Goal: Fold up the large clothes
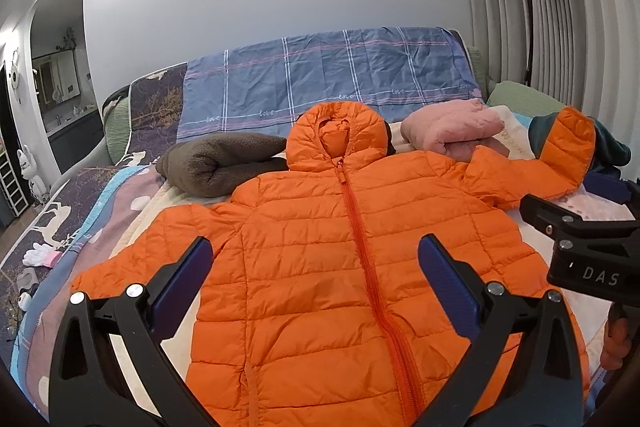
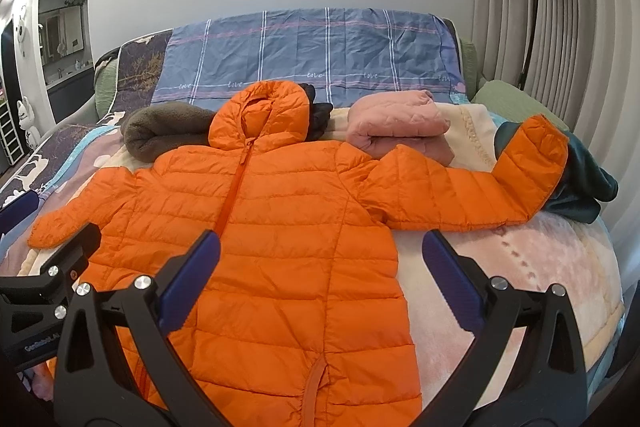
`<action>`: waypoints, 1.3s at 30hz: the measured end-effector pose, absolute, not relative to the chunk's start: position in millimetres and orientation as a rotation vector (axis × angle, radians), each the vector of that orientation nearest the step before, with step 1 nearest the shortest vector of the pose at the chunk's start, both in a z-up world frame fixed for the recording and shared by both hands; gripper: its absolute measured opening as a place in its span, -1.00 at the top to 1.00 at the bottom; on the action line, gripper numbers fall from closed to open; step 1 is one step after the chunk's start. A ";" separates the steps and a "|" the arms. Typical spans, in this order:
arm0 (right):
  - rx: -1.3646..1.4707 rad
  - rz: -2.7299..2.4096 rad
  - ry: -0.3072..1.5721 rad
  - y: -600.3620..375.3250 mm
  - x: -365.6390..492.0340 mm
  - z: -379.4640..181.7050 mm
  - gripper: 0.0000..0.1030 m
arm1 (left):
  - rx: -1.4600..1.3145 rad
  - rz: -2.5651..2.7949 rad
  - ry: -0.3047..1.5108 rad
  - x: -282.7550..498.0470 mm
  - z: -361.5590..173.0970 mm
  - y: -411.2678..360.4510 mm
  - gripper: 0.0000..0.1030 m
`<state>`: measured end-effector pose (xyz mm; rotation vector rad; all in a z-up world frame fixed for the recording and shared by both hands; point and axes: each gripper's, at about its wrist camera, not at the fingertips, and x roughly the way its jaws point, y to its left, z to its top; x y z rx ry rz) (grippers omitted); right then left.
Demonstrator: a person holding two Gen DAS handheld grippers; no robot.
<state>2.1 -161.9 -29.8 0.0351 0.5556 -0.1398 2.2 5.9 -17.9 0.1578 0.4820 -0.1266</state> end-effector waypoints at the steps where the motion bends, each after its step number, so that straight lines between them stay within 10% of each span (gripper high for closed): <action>1: 0.037 -0.139 0.562 -162.3 3.0 -30.6 -0.96 | 0.154 -0.132 0.486 3.0 -18.4 5.9 -0.97; 39: 0.004 -0.127 0.585 -166.0 18.8 -43.0 -0.96 | 0.117 -0.220 0.522 24.1 -24.8 7.4 -0.97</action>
